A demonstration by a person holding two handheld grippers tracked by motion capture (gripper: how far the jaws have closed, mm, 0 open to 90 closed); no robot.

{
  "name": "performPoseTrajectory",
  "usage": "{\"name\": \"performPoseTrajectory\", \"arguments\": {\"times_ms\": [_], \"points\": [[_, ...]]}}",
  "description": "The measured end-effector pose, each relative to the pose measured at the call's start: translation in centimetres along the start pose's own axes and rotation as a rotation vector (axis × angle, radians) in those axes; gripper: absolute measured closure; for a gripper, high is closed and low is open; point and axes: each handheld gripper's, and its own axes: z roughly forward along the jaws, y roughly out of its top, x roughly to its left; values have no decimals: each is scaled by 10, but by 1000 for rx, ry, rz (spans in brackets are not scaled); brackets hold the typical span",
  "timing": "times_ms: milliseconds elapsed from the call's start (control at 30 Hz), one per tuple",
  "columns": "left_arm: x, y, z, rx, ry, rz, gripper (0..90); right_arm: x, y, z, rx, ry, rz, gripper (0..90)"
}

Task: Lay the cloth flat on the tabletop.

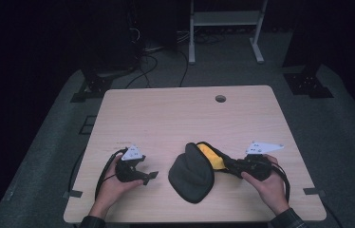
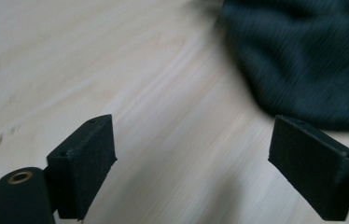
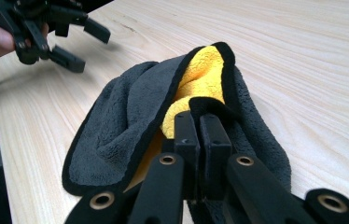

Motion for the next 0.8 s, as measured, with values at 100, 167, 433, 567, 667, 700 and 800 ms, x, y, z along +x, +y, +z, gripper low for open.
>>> {"name": "performPoseTrajectory", "arguments": {"times_ms": [100,167,433,567,667,700,800], "points": [[-6,17,3,-50,-46,-15,143,1,0,1,3,3,-5,864],[-13,29,8,-67,-63,1,144,2,1,1,4,5,-7,864],[-48,67,36,-112,-158,65,191,2,0,1,5,10,-9,863],[-61,78,54,-94,-161,99,232,2,0,1,5,13,-11,864],[-65,79,68,-63,-156,114,254,3,0,1,5,15,-10,864],[-66,79,73,-49,-151,121,265,3,0,1,5,17,-9,864],[-70,76,83,-23,-106,157,441,3,0,1,4,18,-14,864]]}}
